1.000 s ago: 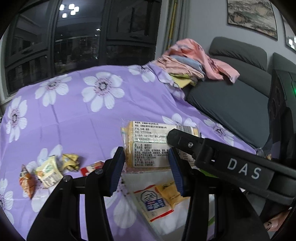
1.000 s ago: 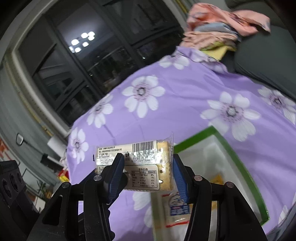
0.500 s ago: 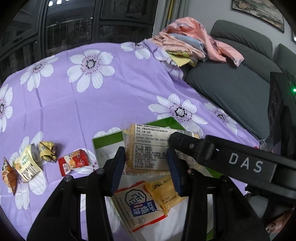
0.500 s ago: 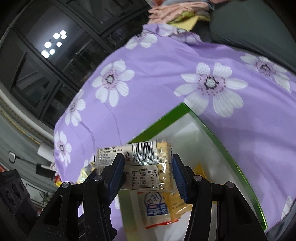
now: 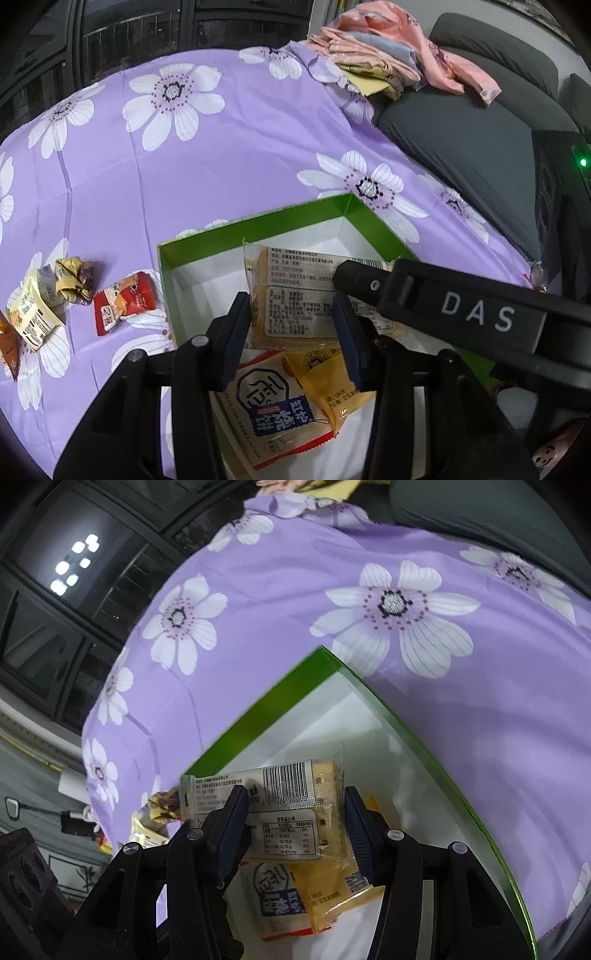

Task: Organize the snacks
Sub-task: 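Lift and carry the cracker pack with the right gripper over the white box, then lower the cracker pack into the box and open the right gripper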

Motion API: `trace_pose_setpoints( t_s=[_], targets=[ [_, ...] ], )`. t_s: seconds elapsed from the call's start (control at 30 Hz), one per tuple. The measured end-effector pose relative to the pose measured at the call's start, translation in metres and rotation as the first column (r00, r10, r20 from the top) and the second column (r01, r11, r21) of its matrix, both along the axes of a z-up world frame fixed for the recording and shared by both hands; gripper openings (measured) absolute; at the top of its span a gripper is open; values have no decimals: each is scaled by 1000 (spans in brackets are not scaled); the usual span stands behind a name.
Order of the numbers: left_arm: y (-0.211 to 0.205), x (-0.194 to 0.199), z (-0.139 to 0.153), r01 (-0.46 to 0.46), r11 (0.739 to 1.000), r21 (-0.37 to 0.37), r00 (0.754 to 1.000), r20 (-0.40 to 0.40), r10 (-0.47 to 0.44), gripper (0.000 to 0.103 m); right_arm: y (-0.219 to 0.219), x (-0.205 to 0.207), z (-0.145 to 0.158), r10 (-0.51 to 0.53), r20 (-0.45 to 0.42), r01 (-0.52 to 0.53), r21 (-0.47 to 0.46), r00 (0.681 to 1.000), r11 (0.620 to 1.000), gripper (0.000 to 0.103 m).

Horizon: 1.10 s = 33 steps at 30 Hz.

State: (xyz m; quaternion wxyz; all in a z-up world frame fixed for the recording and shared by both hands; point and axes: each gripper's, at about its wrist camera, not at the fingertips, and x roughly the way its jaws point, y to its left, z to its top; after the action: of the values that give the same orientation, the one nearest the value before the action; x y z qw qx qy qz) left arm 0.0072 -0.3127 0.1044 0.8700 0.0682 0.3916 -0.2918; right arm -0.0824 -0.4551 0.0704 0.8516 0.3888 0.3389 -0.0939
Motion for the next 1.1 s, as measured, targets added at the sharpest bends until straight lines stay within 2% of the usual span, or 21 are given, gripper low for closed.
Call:
trace_pose_setpoints(
  t_s=[0.57,1.1],
  targets=[
    [-6,17,-23,17,999,29,989,-149,-12,44,-5,13,-22,-11,-110,12,6,994,1000,55],
    [-12,21,-28,25,995,98,986,-167,-8,45,-2,17,-26,-18,-150,17,-8,989,1000,55]
  ],
)
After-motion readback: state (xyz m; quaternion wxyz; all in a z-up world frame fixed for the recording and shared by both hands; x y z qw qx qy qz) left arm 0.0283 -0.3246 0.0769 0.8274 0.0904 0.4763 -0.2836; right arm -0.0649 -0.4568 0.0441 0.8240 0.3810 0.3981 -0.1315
